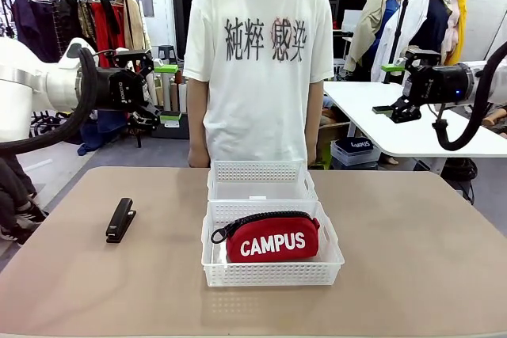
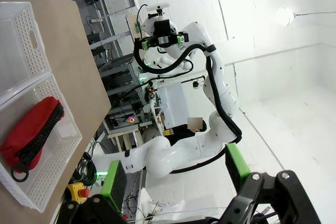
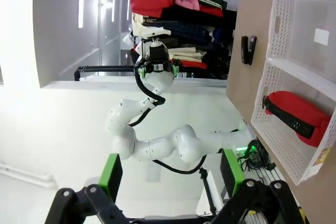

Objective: Distribute items into two baskets.
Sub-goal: Pick up the Stapler that the person points to.

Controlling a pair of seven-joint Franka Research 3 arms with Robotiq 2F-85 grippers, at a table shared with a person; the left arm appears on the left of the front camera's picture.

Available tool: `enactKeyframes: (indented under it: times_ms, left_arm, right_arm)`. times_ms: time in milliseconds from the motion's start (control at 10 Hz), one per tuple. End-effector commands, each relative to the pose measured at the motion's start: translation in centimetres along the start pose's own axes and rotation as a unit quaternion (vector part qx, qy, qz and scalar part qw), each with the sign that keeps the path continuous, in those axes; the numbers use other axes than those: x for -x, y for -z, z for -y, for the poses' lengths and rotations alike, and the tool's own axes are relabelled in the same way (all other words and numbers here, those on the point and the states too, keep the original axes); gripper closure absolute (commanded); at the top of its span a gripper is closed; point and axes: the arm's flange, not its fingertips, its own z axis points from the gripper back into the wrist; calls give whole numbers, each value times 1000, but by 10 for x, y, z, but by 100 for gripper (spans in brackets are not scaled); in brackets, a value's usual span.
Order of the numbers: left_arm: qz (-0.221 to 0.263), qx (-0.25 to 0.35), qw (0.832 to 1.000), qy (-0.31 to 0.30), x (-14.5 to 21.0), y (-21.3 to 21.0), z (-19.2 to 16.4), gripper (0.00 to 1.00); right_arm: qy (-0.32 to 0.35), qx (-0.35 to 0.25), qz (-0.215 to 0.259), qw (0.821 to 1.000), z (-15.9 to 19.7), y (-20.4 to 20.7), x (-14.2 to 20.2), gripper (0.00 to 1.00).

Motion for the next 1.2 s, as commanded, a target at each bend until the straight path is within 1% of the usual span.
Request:
enactKeyframes:
  times_ms: [0, 400, 600, 700, 1100]
  left_arm:
    - [-1, -2, 1000, 3, 1, -1, 2, 0]
    - [-1, -2, 1000, 3, 1, -1, 2, 0]
    - [-1, -2, 1000, 3, 1, -1, 2, 0]
    - [-1, -2, 1000, 3, 1, -1, 2, 0]
    - [-1, -2, 1000, 3, 1, -1, 2, 0]
  right_arm:
    - [-2, -17, 34, 999, -5, -4, 2, 0]
    - [-11, -24, 59, 998, -8, -9, 3, 0]
    - [-8, -36, 55, 998, -11, -8, 4, 0]
    - [-8, -14, 41, 999, -7, -13, -2, 0]
    - [-8, -14, 41, 999, -7, -13, -2, 0]
